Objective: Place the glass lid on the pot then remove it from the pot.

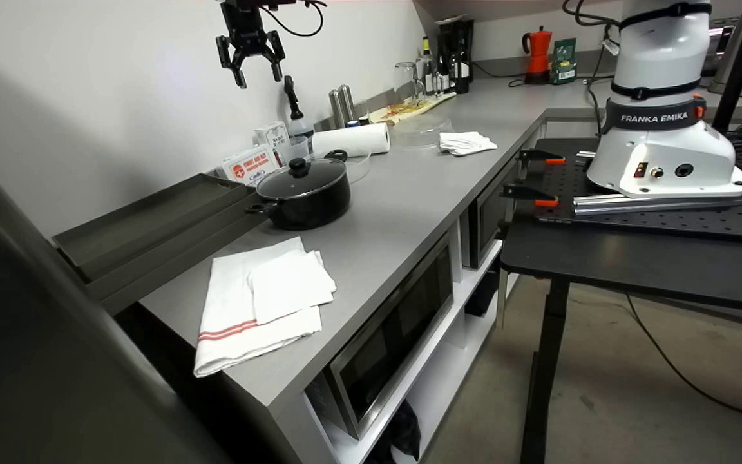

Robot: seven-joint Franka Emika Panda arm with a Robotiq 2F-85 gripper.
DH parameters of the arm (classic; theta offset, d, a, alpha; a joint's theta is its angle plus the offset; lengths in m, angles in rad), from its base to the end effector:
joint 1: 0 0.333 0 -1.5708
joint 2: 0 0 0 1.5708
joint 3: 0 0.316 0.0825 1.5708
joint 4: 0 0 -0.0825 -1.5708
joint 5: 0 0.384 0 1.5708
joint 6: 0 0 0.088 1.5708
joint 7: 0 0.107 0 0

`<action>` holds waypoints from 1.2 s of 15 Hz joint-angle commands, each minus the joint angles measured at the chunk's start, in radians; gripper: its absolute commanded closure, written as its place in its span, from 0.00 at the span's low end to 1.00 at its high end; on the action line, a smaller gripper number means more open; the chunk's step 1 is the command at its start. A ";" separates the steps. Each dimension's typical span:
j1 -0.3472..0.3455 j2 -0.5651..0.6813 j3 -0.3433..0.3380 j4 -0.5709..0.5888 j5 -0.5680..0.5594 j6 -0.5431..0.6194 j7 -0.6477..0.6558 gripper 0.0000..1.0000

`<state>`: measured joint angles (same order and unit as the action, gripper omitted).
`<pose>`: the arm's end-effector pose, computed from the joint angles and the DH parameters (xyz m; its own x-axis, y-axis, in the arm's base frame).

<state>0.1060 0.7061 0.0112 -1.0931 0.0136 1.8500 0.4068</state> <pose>0.7488 0.0866 0.4110 0.9556 -0.2921 0.0385 -0.2906 -0.9560 -0.0389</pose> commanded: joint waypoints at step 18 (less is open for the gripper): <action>-0.011 -0.383 0.000 -0.740 0.036 0.312 -0.045 0.00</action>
<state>0.0872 0.3193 0.0169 -1.8129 0.0591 2.1380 0.3356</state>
